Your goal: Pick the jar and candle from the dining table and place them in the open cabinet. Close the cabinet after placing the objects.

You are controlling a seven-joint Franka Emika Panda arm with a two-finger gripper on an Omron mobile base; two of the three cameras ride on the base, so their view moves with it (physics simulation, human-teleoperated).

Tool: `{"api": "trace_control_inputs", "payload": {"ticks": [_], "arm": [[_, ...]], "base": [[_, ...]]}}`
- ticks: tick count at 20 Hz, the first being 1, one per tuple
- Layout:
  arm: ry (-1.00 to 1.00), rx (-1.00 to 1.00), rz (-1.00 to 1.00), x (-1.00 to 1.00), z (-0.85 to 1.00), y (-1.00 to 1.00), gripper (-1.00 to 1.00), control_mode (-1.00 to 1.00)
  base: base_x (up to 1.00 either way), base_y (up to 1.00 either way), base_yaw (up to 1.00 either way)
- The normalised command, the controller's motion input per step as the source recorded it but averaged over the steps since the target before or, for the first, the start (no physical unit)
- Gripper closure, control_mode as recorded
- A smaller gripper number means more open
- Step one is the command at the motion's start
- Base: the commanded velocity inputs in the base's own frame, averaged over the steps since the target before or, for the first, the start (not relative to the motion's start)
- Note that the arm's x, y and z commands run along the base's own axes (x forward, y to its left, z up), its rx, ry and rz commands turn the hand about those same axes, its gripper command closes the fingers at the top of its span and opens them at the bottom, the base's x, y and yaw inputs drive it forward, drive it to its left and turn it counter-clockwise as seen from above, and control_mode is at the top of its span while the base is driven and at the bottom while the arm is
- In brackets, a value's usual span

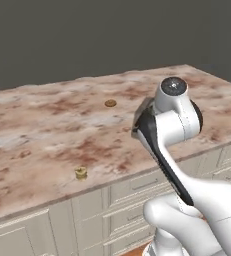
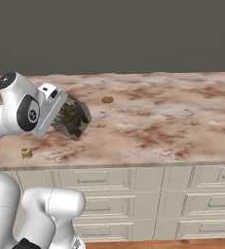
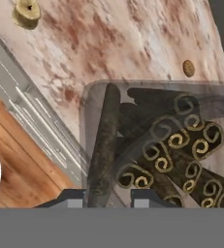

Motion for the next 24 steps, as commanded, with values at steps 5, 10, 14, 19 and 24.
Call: {"api": "trace_control_inputs", "payload": {"ticks": [5, 10, 14, 19, 24], "arm": [[0.0, 0.0, 0.0, 0.0, 0.0, 0.0, 1.0, 1.0], [0.0, 0.0, 0.0, 0.0, 0.0, 0.0, 1.0, 1.0], [0.0, 0.0, 0.0, 0.0, 0.0, 0.0, 1.0, 1.0], [0.0, 0.0, 0.0, 0.0, 0.0, 0.0, 1.0, 1.0], [0.0, 0.0, 0.0, 0.0, 0.0, 0.0, 1.0, 1.0]], "base": [[-0.08, -0.19, -0.49], [-0.04, -0.11, -0.52], [0.0, -0.18, -0.52], [0.0, -0.16, -0.52], [0.16, -0.29, -0.47]]}}
